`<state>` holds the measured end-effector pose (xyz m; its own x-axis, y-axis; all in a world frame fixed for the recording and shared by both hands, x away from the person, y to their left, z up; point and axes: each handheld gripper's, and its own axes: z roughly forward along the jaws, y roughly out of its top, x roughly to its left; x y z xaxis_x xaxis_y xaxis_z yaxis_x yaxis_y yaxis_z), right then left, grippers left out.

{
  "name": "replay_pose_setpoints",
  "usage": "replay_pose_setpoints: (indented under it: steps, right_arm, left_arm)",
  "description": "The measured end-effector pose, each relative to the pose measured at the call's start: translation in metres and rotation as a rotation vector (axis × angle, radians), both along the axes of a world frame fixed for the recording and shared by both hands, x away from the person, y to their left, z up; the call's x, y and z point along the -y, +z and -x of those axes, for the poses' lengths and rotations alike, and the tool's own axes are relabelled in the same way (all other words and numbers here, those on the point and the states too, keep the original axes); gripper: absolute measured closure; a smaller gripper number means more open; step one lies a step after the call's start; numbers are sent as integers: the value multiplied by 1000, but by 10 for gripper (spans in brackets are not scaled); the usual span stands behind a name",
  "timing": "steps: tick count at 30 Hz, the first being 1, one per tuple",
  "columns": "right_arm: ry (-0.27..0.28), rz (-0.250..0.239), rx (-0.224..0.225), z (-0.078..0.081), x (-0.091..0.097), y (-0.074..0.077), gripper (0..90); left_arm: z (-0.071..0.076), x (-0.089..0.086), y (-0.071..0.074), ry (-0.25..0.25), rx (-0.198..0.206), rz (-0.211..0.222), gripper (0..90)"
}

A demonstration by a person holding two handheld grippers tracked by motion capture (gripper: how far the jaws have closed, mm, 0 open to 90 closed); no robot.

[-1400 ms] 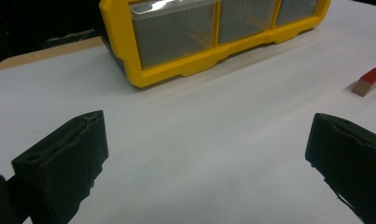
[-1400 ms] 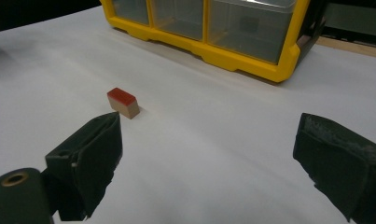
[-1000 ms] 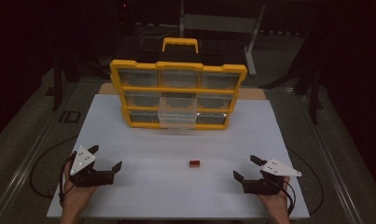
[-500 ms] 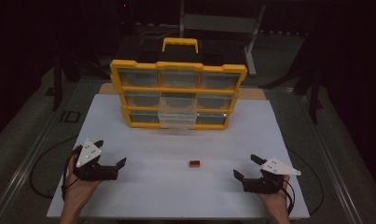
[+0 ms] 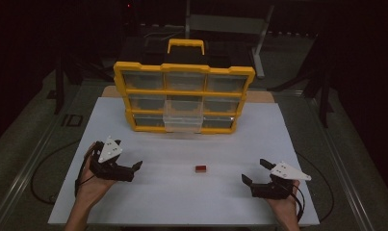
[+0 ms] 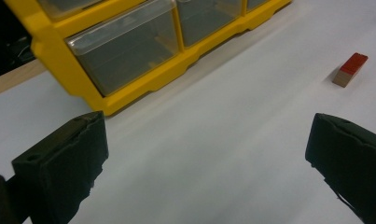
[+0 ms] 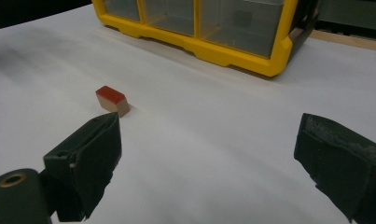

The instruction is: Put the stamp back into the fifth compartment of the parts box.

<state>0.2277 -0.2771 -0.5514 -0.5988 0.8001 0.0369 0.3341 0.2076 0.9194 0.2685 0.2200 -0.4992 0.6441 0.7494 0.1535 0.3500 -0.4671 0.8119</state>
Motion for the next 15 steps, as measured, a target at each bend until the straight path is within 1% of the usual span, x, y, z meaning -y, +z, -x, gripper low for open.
replay_pose_setpoints:
  steps: [5,7,8,15]
  right_arm:
    - [-5,2,0,0,0,0,72]
    - [-5,3,-1,0,0,0,72]
    - [-4,7,-2,0,0,0,72]
    - [-5,5,-3,0,0,0,72]
  left_arm:
    - [-5,12,0,-28,-11,-28,0]
    - [-5,12,0,-28,-11,-28,0]
    - [-8,18,2,-41,-15,-42,0]
    - [-13,32,5,-71,-26,-78,0]
